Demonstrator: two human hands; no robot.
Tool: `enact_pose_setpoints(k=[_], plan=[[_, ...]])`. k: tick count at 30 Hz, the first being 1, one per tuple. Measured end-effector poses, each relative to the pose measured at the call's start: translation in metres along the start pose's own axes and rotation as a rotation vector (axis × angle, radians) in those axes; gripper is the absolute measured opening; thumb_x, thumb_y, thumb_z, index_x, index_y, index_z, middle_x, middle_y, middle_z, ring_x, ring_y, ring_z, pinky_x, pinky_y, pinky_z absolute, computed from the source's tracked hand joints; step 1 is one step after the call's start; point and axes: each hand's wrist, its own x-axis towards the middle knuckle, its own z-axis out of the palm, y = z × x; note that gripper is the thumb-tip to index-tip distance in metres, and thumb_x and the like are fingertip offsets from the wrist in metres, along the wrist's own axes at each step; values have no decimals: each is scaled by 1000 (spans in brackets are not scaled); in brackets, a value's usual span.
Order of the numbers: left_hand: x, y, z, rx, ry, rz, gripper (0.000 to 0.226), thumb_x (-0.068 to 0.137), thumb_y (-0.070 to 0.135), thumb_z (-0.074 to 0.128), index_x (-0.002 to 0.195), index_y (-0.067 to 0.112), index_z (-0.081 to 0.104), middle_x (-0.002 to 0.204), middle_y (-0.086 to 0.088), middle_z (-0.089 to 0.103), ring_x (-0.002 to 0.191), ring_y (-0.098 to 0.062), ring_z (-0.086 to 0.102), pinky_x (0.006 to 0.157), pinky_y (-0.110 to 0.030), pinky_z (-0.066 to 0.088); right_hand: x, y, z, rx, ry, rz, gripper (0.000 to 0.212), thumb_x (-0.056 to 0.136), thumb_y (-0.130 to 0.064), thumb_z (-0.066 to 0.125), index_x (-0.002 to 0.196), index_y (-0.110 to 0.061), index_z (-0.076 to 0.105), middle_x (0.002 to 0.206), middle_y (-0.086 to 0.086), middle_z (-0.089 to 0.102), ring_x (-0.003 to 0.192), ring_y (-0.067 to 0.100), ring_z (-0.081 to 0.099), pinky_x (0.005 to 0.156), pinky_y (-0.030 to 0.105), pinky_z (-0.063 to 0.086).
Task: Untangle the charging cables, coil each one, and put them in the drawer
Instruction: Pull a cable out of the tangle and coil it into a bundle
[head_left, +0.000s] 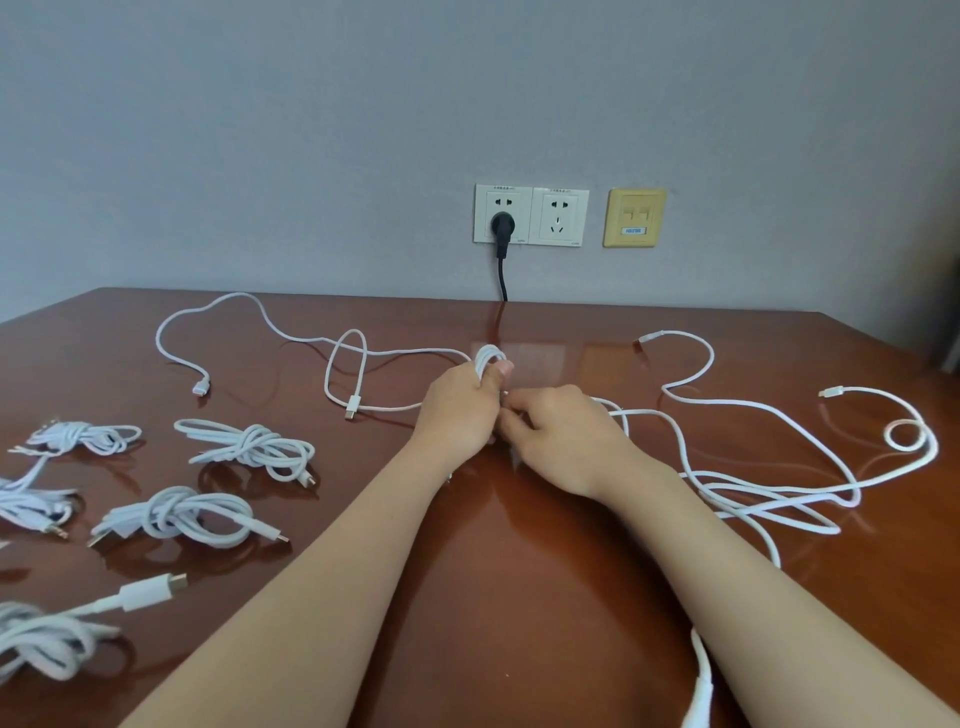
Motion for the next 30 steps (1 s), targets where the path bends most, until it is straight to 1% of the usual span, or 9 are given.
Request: enact_pose_setpoints(k=[2,4,7,10,11,12,15,23,30], plan=[[3,-1,-1,-151,-4,-75,37,98,33,42,67,18,52,70,-3,57,81,-28,57,80,-34,48,0,1,0,25,-9,-5,27,97,-31,40,73,-24,48,77,2,56,83,29,55,65,32,35],[5,-1,-3,-444,-21,-197,32,98,33,44,73,17,56,65,0,63,75,-25,60,79,-36,54,-1,0,0,52,-27,-16,27,98,-32,38,76,-31,53,86,4,63,90,28,56,71,35,41],[5,2,-7,-935,-45,-334,31,100,29,40,79,8,51,53,-3,60,51,-17,63,53,-26,56,-2,-2,-1,43,-51,-24,37,99,-34,37,63,-37,39,95,7,66,94,28,56,70,32,37],[6,1,-10,-1137,-22,-368,34,100,30,39,77,8,49,51,0,48,37,-9,54,44,-22,52,-1,0,-1,29,-91,-9,25,99,-38,38,86,-32,60,99,6,66,95,27,55,69,28,32],[5,1,-11,-1158,-30,-367,35,101,32,38,75,10,47,46,3,44,33,-7,47,41,-19,48,-1,1,-2,30,-109,7,26,98,-40,40,96,-27,62,96,4,66,94,26,55,69,29,34],[5,1,-13,-1165,-39,-365,35,101,33,36,75,12,46,42,5,41,30,-6,40,37,-16,43,-1,3,-3,28,-126,27,27,96,-42,42,94,-24,62,89,3,65,90,25,55,67,31,37],[5,0,-17,-1154,-63,-357,34,101,36,34,75,16,44,39,9,34,28,-3,26,32,-12,26,-1,9,-9,8,-130,104,34,91,-49,49,73,-20,54,69,-5,57,76,20,52,61,30,35],[5,0,-21,-1136,-69,-364,33,101,36,35,74,17,43,39,10,34,29,-2,25,31,-12,19,-2,16,-24,-2,43,111,13,97,-32,45,88,-25,53,92,-2,58,85,19,45,67,29,27],[3,2,-18,-907,-51,-343,30,100,33,41,76,15,47,42,8,37,30,-4,25,34,-12,20,-3,8,-22,-52,117,-65,11,95,-27,51,90,-22,59,90,-3,55,81,12,39,63,29,24]])
